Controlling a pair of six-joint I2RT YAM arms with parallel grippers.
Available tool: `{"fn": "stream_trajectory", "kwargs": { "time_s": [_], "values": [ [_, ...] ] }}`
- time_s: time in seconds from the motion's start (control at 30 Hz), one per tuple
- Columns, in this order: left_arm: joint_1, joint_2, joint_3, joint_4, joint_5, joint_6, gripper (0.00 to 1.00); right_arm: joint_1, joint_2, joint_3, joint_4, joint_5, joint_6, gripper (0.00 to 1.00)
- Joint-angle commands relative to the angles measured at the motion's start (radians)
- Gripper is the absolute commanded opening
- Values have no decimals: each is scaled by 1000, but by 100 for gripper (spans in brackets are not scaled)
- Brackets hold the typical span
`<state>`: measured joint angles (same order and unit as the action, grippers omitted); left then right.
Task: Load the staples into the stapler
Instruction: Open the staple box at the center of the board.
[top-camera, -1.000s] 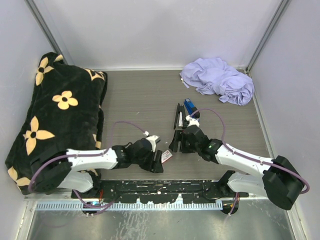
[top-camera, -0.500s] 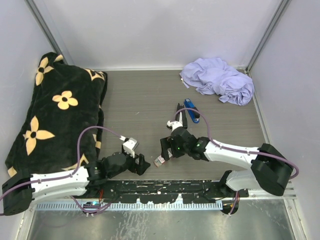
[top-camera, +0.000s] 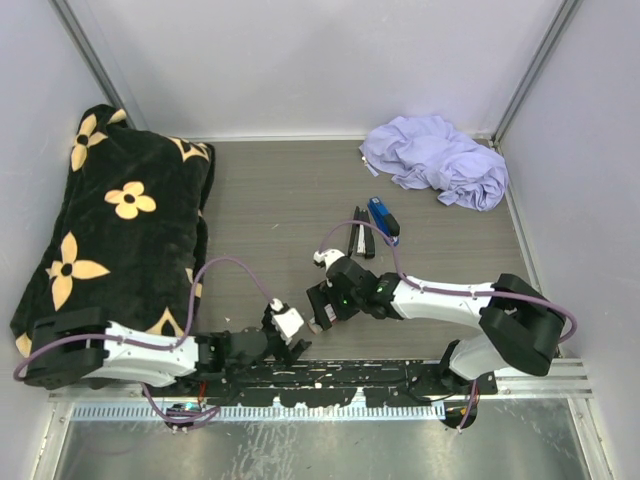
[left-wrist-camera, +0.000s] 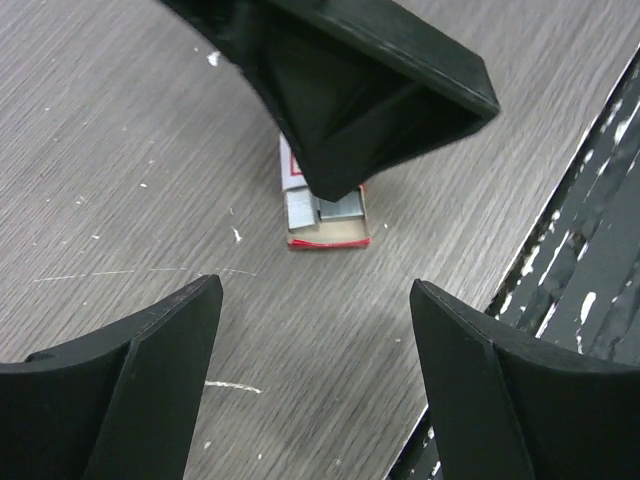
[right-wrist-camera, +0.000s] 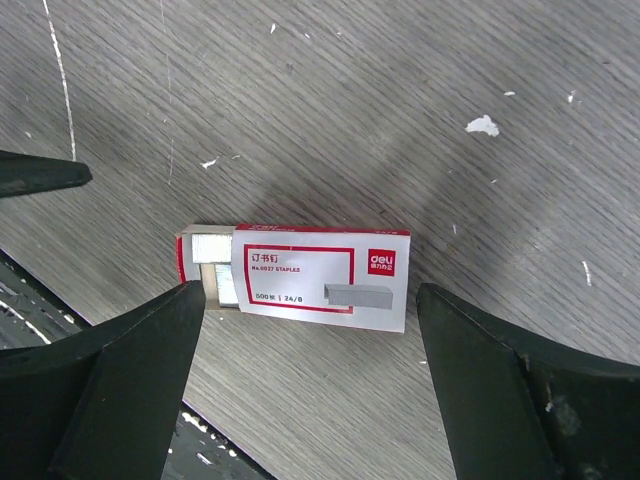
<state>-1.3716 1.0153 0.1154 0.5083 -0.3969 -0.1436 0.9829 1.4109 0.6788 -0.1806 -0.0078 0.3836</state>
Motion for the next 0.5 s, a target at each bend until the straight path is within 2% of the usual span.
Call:
{"fn": "stream_trajectory", "kwargs": {
  "time_s": [0.0, 0.3, 0.47],
  "values": [
    [-59, 124, 41, 241, -126, 107, 78, 18, 14, 36, 27, 38, -20, 93],
    [-82, 402, 71, 506, -162, 166, 78, 26, 26, 40, 21, 75, -23, 91],
    [-84, 476, 63, 598, -181, 156, 77, 27, 38, 42, 24, 78, -26, 91]
  ]
}}
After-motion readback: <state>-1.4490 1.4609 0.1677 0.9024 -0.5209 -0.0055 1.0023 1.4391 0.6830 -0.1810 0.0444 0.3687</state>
